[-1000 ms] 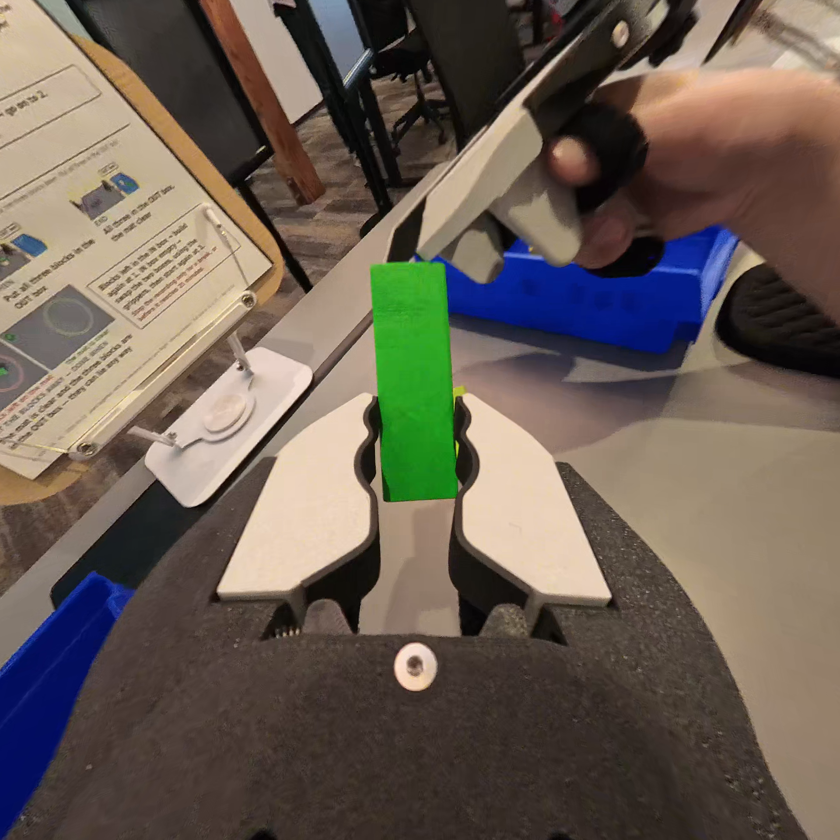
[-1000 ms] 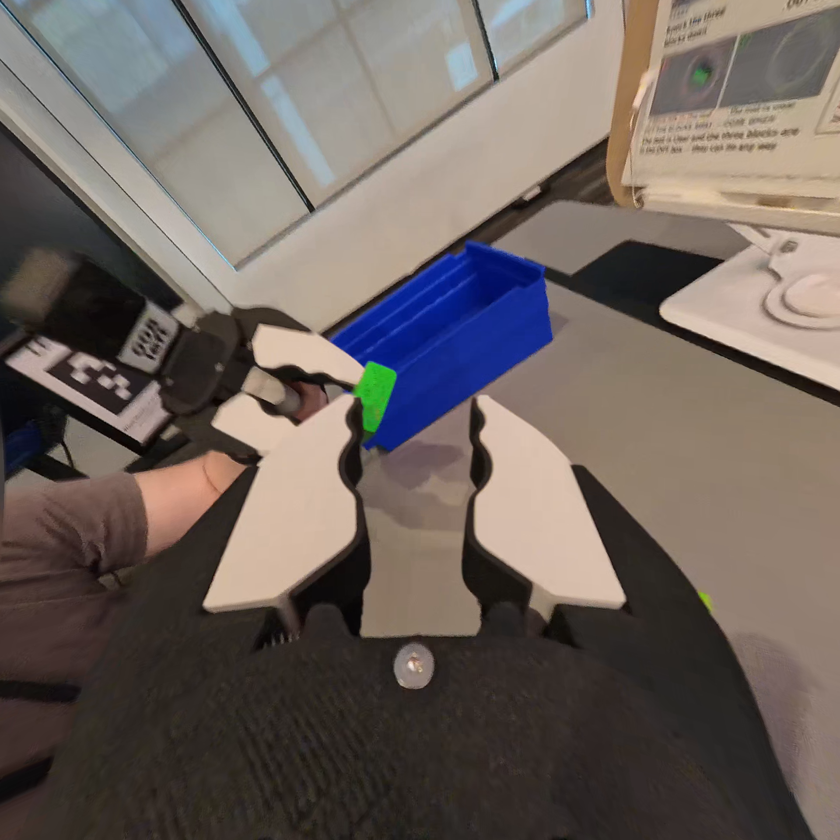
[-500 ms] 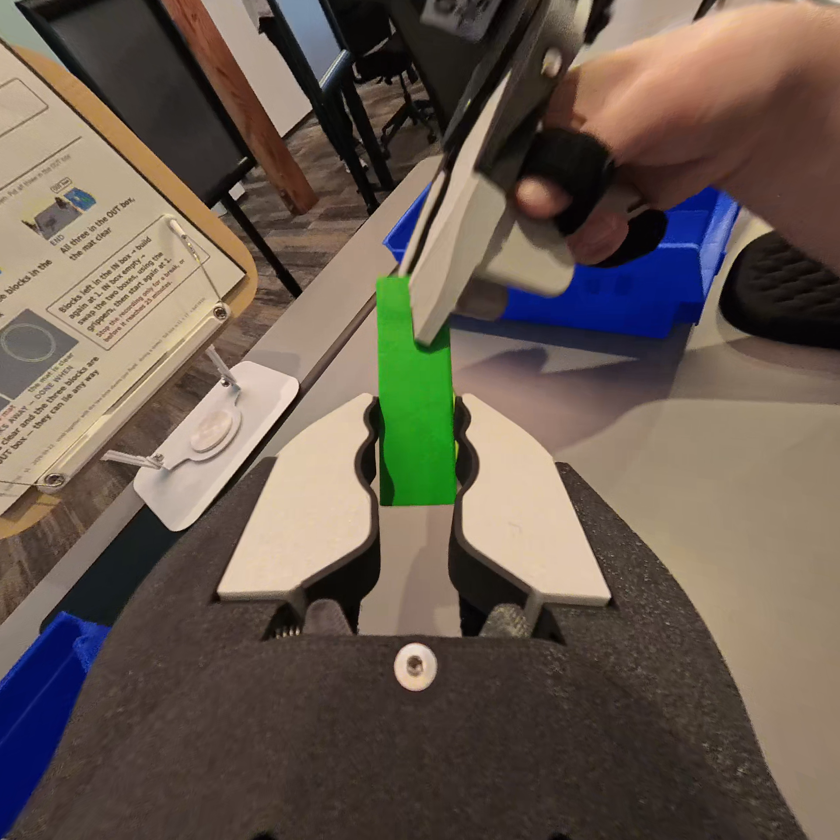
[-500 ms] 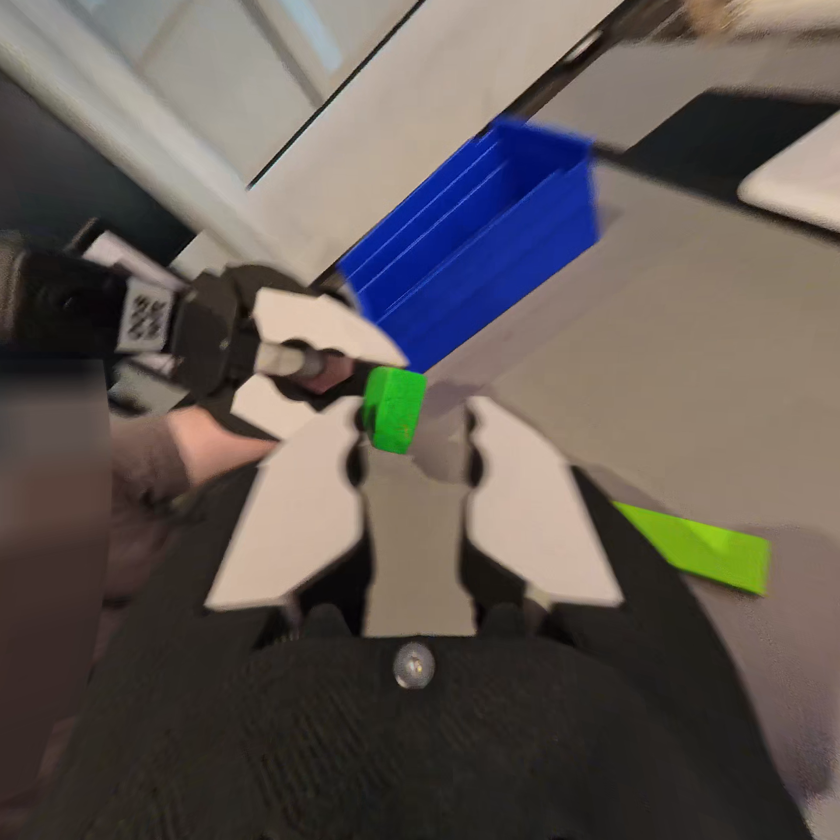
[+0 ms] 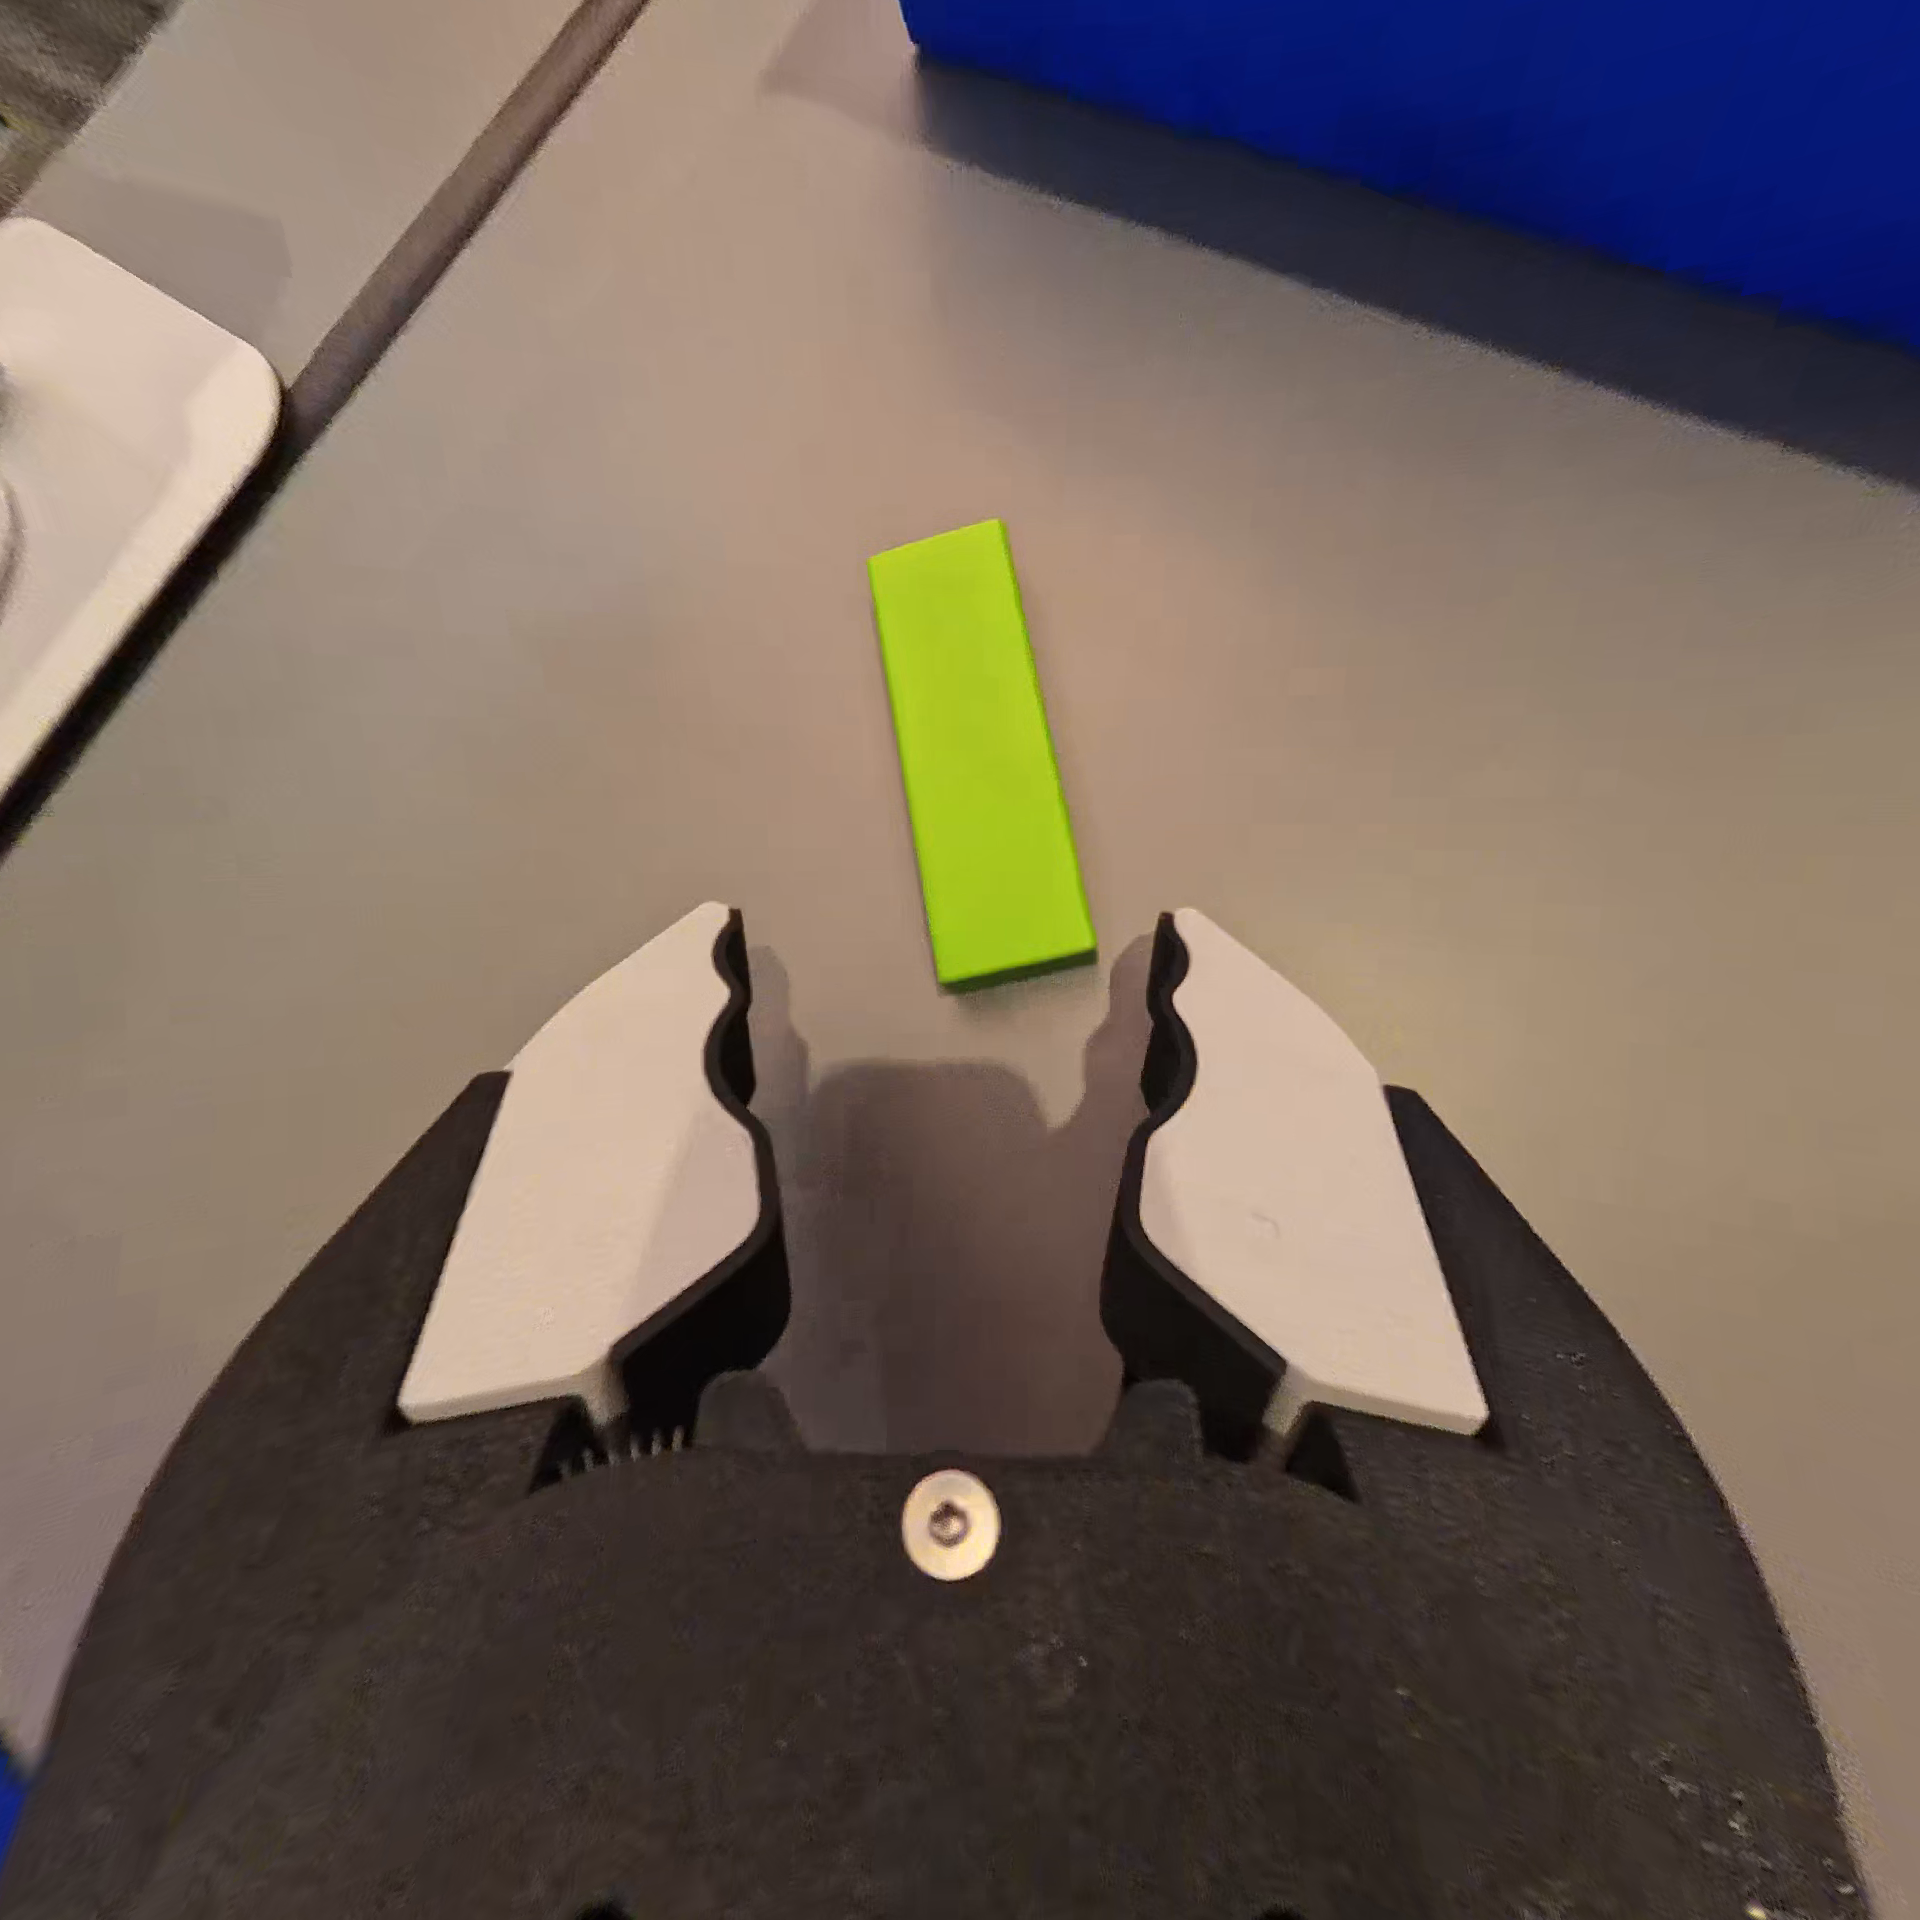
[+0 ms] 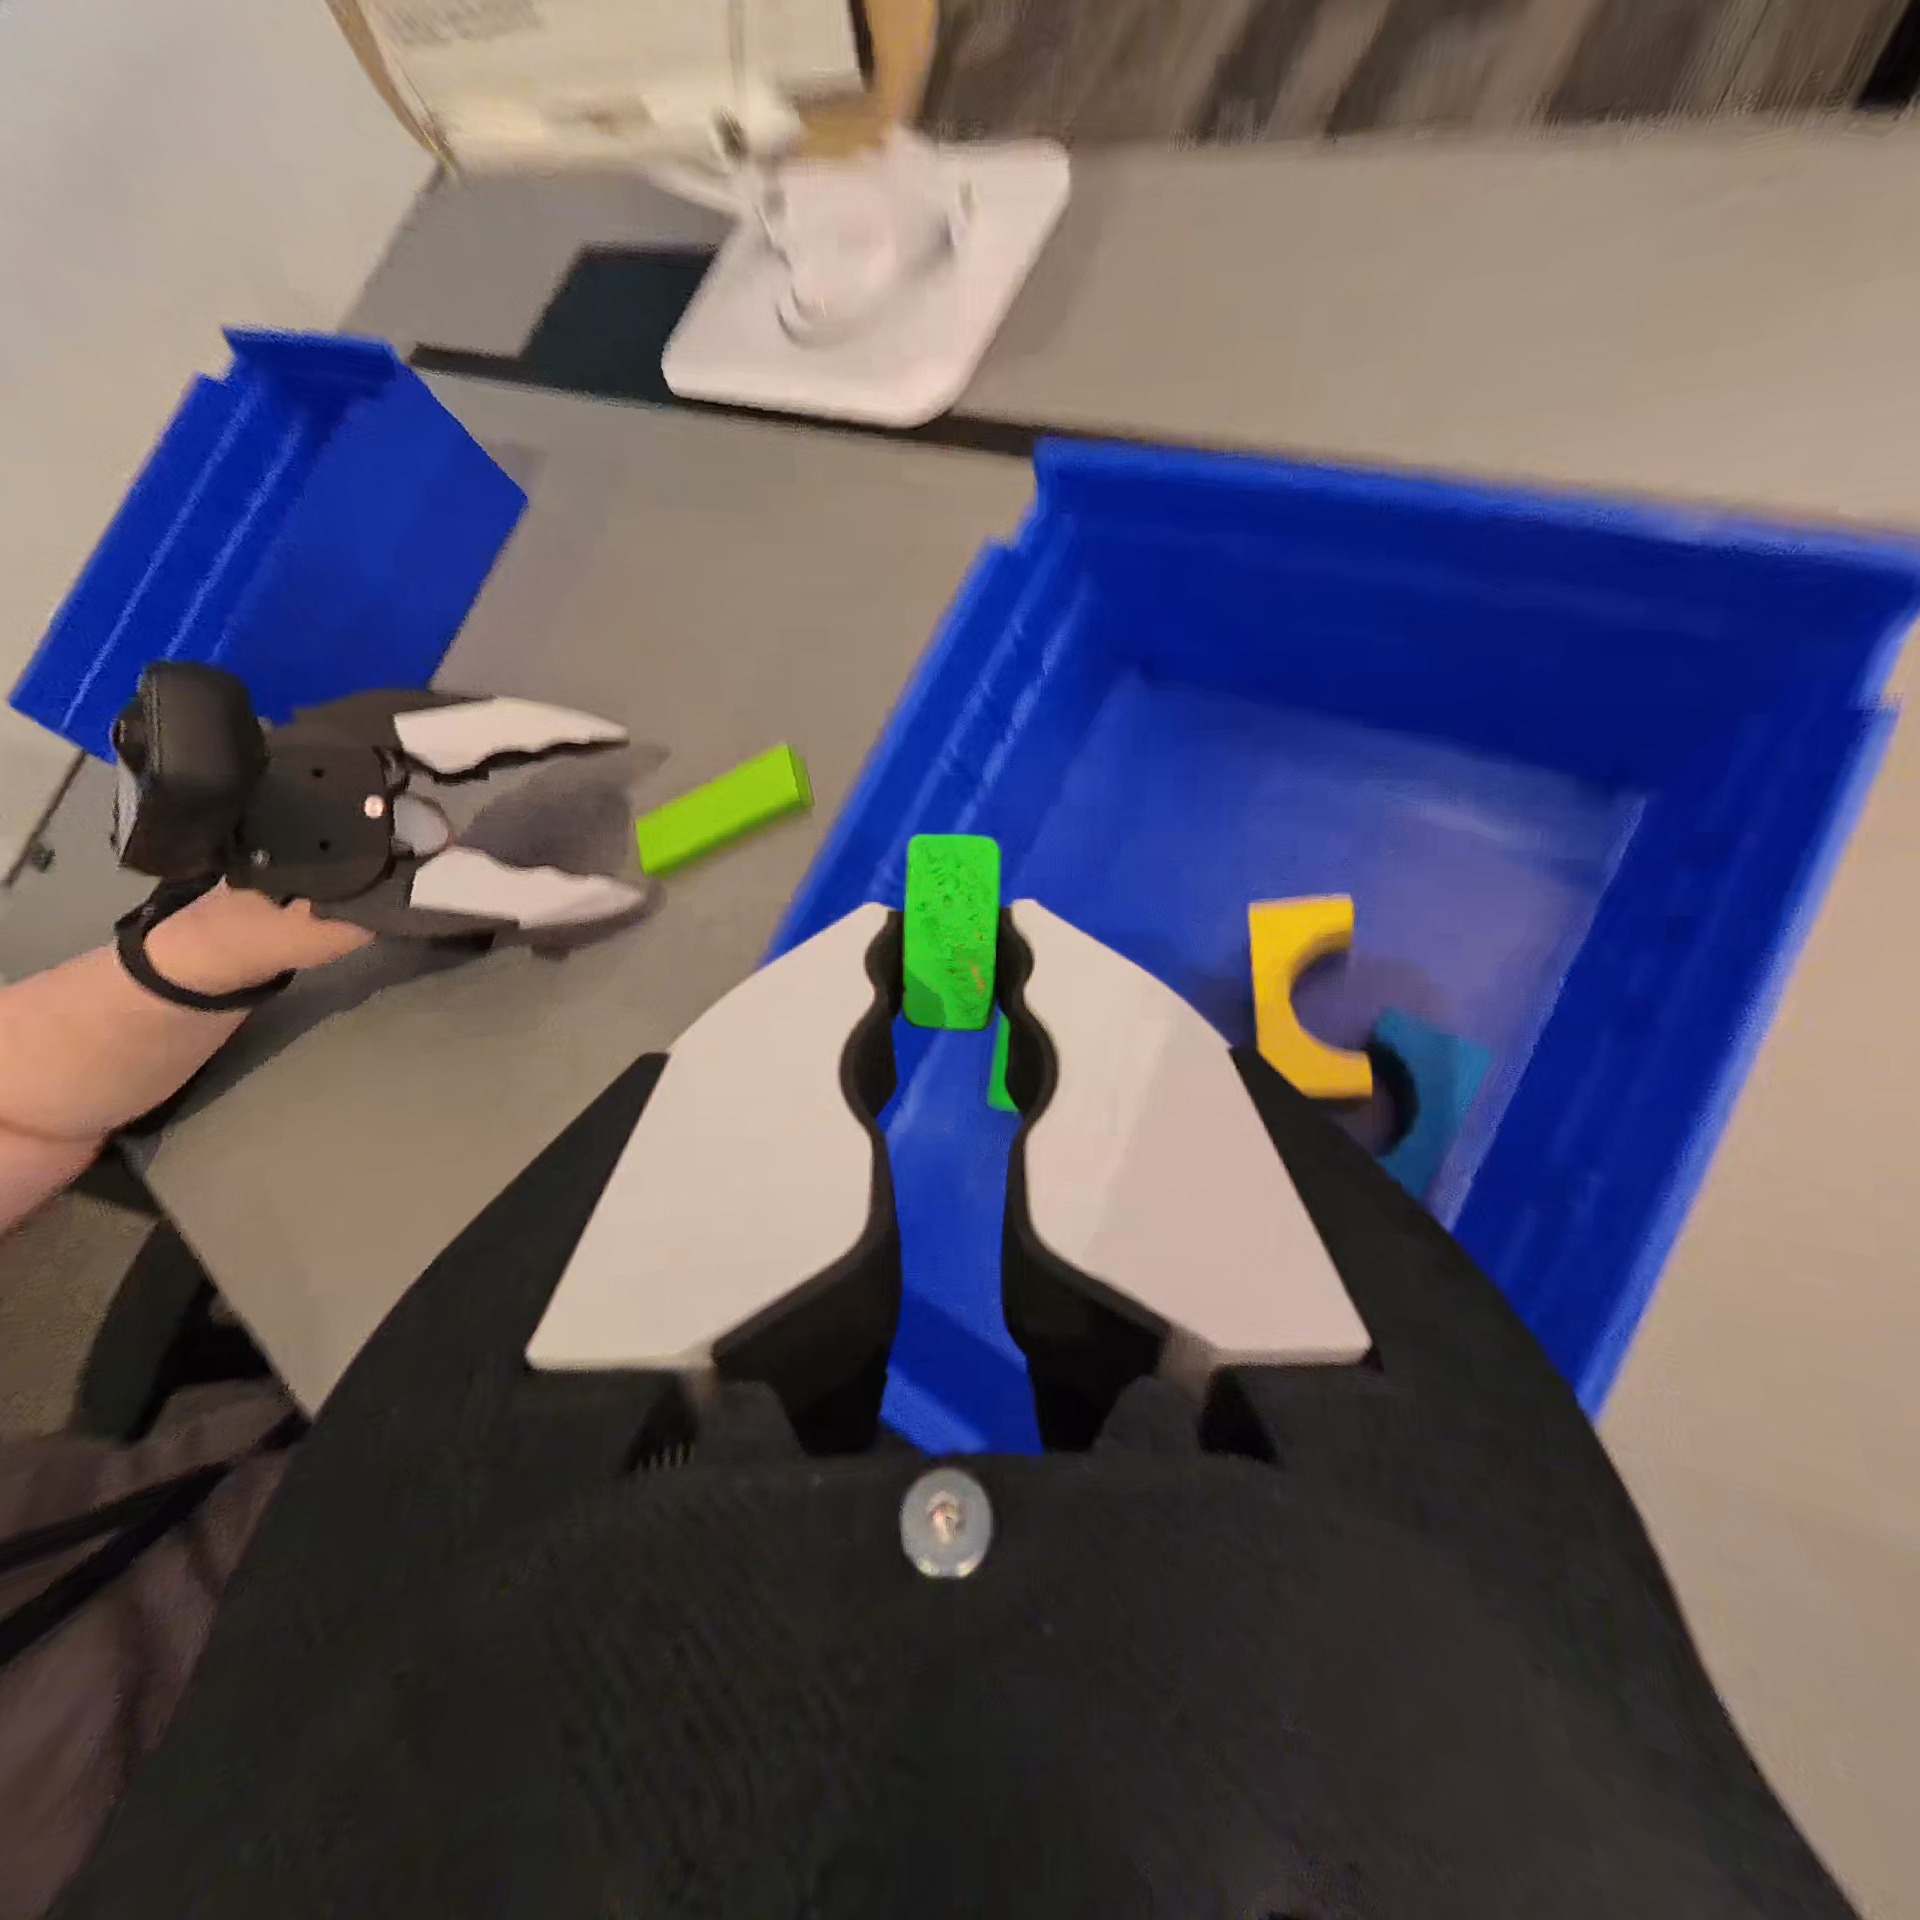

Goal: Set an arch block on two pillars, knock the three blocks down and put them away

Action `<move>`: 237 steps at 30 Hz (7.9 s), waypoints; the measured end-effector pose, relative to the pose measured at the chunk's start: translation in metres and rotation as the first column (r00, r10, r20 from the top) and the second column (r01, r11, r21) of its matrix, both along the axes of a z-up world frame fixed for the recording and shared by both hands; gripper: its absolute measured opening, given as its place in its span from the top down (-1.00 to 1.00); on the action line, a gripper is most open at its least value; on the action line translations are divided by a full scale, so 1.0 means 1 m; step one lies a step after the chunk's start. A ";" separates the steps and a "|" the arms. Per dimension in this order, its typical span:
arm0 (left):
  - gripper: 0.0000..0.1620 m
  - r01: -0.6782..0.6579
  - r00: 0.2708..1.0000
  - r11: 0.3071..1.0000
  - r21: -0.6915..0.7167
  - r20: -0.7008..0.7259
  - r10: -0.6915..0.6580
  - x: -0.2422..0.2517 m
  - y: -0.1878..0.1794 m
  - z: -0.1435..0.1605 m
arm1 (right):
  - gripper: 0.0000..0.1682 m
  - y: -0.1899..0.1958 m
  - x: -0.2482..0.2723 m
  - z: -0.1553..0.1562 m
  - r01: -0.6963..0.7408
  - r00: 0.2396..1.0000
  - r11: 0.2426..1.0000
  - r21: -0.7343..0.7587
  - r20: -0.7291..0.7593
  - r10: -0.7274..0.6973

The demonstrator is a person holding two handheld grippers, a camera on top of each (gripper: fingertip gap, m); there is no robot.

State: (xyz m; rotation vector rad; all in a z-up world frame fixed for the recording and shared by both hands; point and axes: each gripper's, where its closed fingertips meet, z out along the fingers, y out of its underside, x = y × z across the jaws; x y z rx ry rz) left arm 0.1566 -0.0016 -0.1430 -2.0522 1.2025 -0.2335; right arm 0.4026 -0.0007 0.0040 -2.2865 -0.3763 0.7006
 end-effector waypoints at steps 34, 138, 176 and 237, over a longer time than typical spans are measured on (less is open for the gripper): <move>0.27 -0.131 0.991 0.991 -0.024 0.011 0.132 -0.027 0.024 0.011 | 0.55 0.022 -0.134 0.010 -0.315 0.939 0.938 0.147 -0.097 0.330; 0.77 -0.506 0.861 0.657 -0.559 -0.370 0.349 -0.249 -0.037 0.016 | 0.81 -0.010 -0.066 -0.125 0.036 0.942 0.832 -0.553 0.298 0.157; 0.65 -0.596 0.684 0.772 0.221 0.643 0.344 -0.381 -0.071 0.310 | 0.91 0.005 0.001 -0.109 0.141 0.870 0.800 -0.584 0.459 0.182; 0.04 -0.850 0.364 0.414 -0.326 0.204 0.909 -0.529 -0.068 0.150 | 0.54 0.103 -0.519 0.020 -0.429 0.797 0.874 0.226 0.550 0.249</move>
